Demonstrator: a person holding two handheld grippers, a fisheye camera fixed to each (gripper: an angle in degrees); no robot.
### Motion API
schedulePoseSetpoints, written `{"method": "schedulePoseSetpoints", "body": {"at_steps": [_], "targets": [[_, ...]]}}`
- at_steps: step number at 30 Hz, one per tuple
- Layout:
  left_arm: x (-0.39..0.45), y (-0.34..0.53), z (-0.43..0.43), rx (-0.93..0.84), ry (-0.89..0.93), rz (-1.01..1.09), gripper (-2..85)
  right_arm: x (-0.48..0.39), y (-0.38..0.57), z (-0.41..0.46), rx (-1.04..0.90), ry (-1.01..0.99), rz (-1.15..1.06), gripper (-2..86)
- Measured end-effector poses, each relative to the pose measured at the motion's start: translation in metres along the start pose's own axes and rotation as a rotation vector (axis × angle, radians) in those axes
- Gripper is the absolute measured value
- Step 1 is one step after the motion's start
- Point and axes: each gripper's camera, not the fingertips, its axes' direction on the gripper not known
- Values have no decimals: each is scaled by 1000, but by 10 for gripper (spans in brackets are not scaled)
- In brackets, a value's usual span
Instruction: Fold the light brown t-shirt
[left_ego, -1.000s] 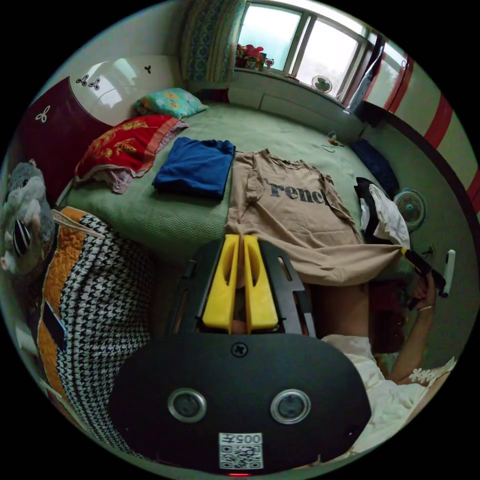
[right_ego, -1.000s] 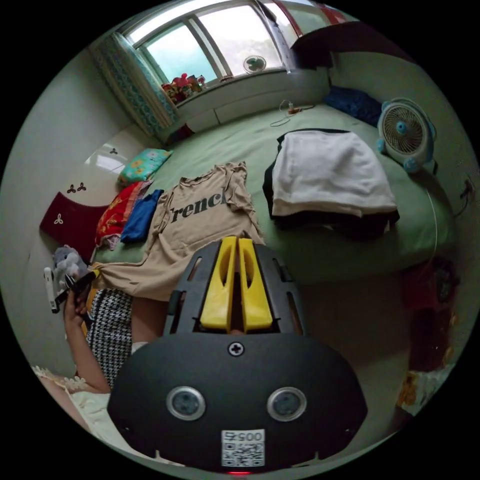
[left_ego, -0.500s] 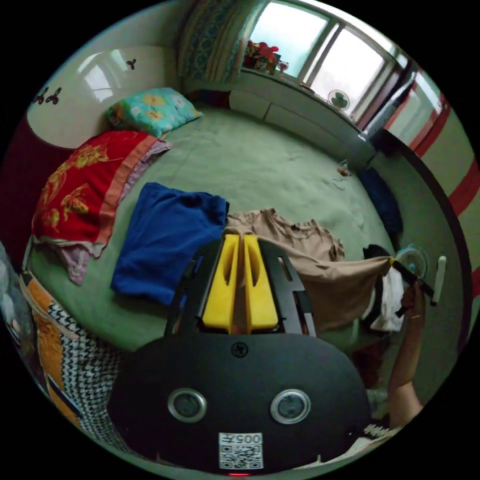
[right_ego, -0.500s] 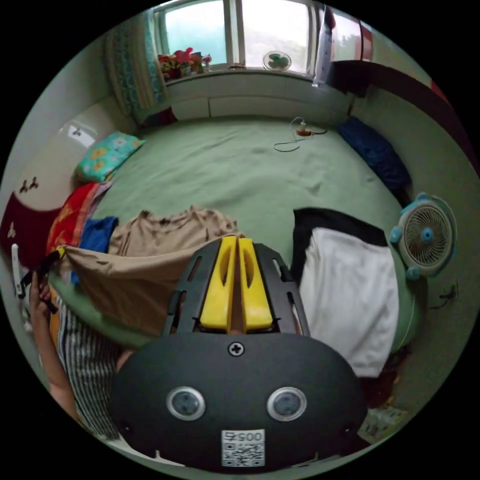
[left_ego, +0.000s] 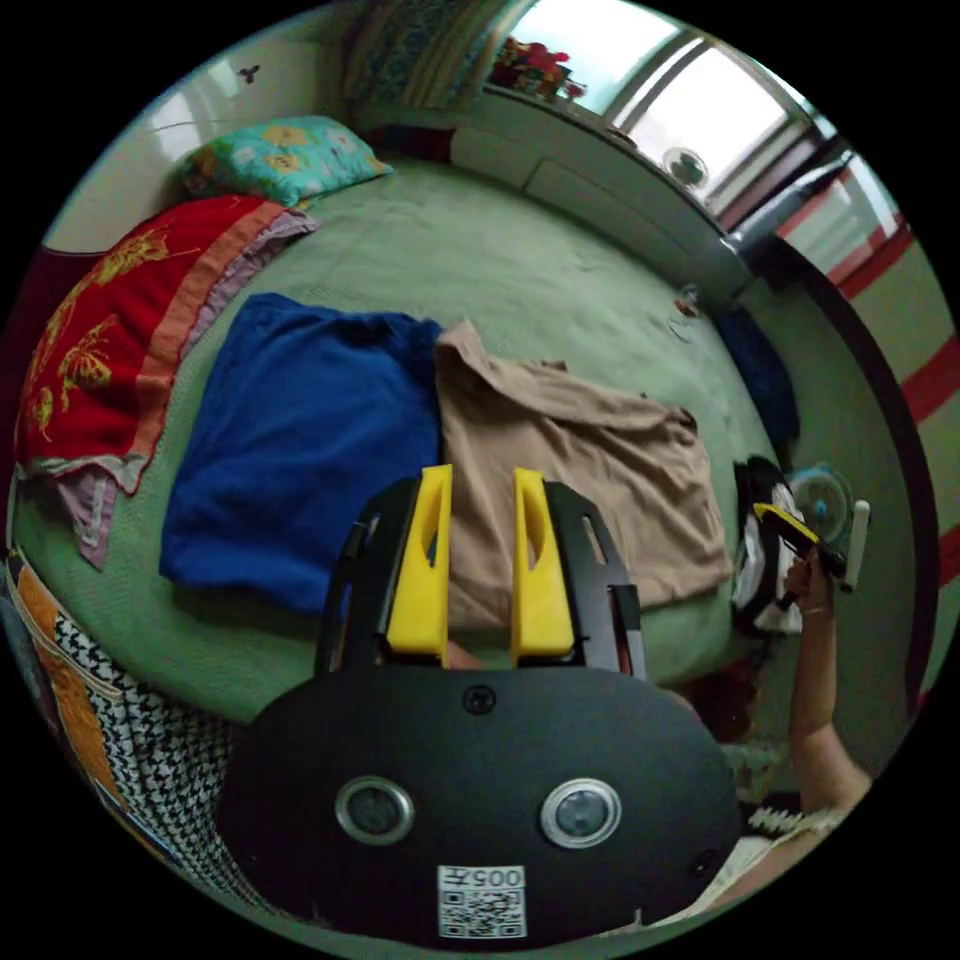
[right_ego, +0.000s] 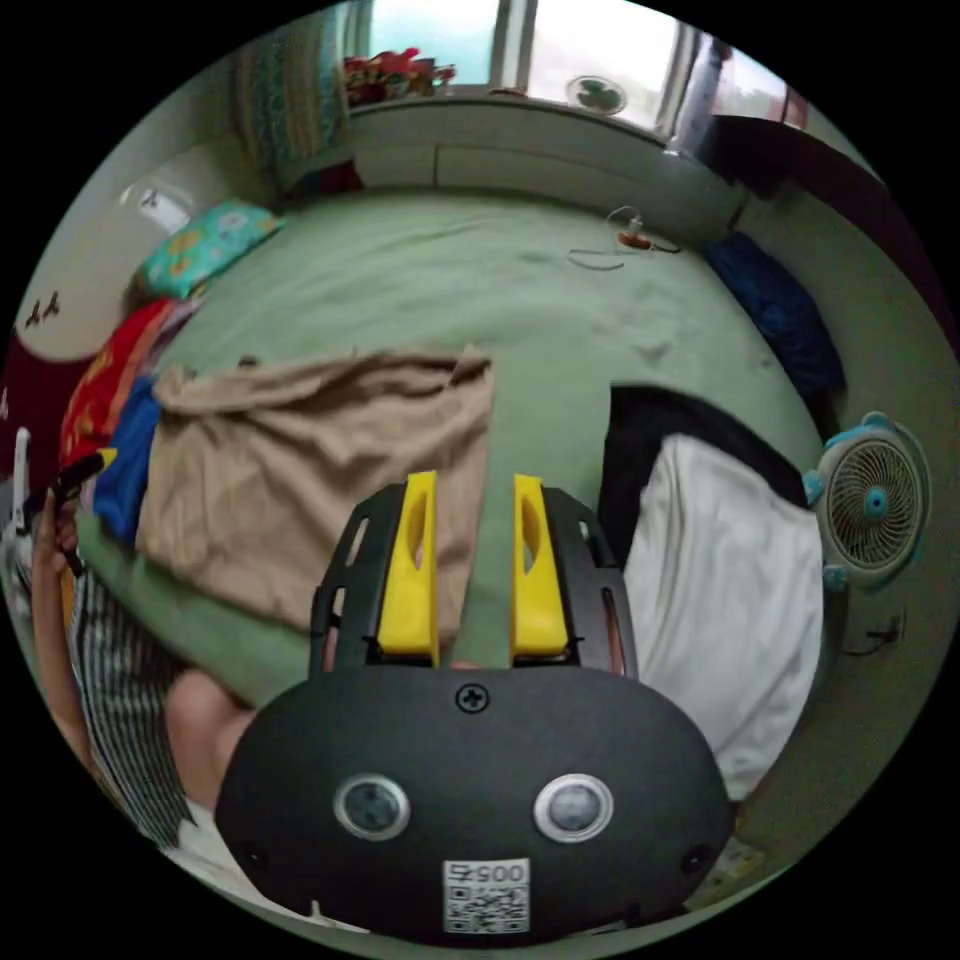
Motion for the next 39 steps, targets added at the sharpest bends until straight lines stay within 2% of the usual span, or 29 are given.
{"method": "schedulePoseSetpoints", "body": {"at_steps": [5, 8, 10, 14, 18, 23, 26, 29, 32, 35, 37, 39], "targets": [[8, 30, 22, -36, 12, 25, 137, -13, 46, 8, -45, -81, 0, 81], [1, 22, 43, -73, 114, -64, 140, -17, 44, 27, -95, -66, 42, 87], [-2, 11, 58, -84, 90, -100, 135, -15, 32, 45, -121, -63, 105, 82], [-1, -12, 90, -134, -33, -136, 91, -17, 18, 73, -196, -132, 151, 46], [4, -21, 72, -87, 10, -88, 38, -21, 17, 61, -137, -129, 74, -6], [5, 5, 38, -48, 21, -10, 13, -10, 54, 14, -91, -201, 27, -9], [-4, 32, 67, -140, 18, -23, 13, -11, 89, 25, -133, -213, 27, -7], [-22, 49, 89, -172, 13, -128, 17, -17, 112, 50, -169, -179, 21, 11], [-28, 51, 76, -77, 16, -147, 40, -16, 118, 35, -113, -145, 17, 28], [-17, 30, 58, 21, -54, -60, 62, -20, 112, 2, 7, -120, -39, 35], [-5, 11, 52, 75, -74, -2, 68, -31, 95, -18, 104, -168, -113, 34], [7, -19, 58, 92, 1, 34, 67, -44, 76, -23, 139, -239, -170, 19]]}}
